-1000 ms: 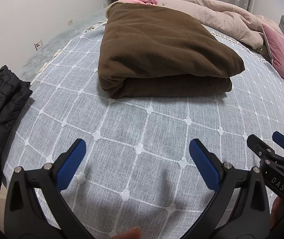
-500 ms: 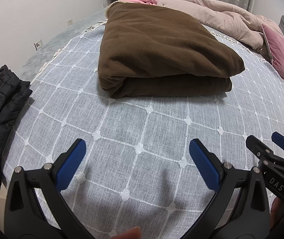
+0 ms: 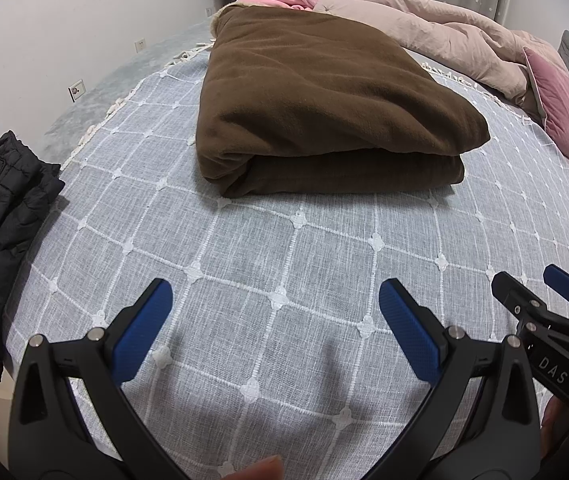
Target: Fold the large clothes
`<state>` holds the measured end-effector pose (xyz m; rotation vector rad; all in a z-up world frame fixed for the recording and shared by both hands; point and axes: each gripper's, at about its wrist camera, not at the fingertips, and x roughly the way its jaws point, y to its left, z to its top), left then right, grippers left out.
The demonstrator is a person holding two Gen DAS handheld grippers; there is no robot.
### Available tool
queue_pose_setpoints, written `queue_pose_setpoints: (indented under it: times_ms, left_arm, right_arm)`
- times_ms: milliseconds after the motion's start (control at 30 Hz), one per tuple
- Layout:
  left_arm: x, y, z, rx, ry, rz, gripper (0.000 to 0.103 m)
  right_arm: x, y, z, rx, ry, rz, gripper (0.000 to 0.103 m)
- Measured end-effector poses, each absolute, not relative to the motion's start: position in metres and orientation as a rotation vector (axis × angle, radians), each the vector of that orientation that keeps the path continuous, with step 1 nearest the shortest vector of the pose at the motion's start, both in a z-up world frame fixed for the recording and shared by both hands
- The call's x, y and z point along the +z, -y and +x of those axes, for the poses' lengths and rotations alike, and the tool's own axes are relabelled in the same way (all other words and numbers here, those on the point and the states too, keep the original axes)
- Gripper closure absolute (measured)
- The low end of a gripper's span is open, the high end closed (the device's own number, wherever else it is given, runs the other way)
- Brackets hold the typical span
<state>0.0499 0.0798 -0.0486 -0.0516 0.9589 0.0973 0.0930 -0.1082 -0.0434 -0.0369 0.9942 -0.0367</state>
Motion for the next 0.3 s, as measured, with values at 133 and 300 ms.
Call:
queue_pose_setpoints:
  times_ms: [133, 300]
  left_arm:
    - [-0.0479, -0.0794, 0.0489, 0.102, -0.955, -0.048, 0.0]
    - [-0.0474, -0.0772, 0.0496, 0.116, -0.923, -0.043, 0.0]
  right_arm:
    - [-0.0433, 0.1078, 0.0932, -0.038, -0.995, -0.037, 0.019]
    - [-0.0447, 0.1085, 0.0929, -0.039, -0.996, -0.041, 0.019]
